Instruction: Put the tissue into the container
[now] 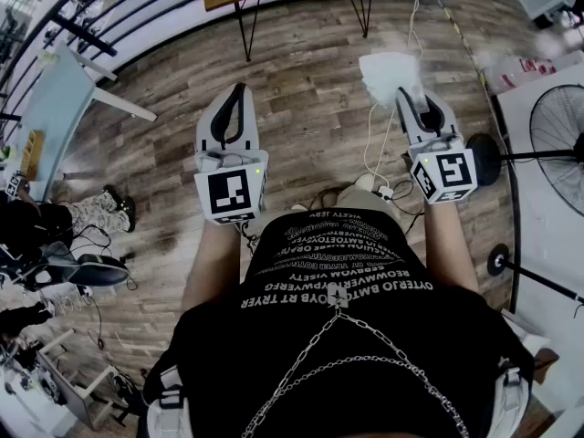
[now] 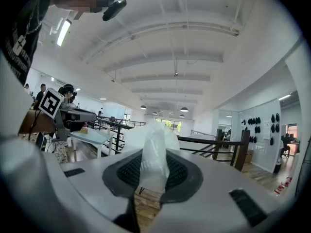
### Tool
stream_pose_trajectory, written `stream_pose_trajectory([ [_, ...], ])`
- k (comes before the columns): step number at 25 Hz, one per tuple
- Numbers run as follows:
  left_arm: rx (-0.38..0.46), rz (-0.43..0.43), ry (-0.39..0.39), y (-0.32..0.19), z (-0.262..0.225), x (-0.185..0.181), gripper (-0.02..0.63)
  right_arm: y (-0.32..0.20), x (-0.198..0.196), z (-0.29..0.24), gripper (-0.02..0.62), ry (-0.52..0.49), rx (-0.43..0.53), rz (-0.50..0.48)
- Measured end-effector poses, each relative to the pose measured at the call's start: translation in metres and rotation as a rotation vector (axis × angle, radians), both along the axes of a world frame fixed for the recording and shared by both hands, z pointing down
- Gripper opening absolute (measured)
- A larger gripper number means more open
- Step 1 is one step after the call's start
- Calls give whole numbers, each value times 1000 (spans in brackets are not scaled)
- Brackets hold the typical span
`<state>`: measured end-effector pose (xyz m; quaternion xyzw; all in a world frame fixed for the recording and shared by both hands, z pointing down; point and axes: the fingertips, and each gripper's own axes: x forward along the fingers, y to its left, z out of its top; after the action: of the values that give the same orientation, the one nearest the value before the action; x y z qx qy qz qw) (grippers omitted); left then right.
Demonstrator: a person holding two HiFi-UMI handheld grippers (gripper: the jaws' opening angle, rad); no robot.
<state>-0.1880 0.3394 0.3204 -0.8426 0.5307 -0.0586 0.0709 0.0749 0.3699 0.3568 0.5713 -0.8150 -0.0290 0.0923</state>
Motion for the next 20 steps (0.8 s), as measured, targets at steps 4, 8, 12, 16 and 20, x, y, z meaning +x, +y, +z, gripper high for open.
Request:
stream_pose_trajectory([
  [4,-17,24,3,10,8,-6,31,10,-11,4,87,6,-11,0],
  [8,-49,33,7,11,22,-11,31,21,-16,3,89,3,-3,-5],
  [12,-86,31,18,1,37,-8,31,16,0,6,89,-24,-6,5],
  [16,-96,21,-4,-23,45,1,31,-4,22,13,87,-46,-18,22],
  [20,-81,5,-25,-54,50,16,31,-34,44,30,87,-57,-47,28],
])
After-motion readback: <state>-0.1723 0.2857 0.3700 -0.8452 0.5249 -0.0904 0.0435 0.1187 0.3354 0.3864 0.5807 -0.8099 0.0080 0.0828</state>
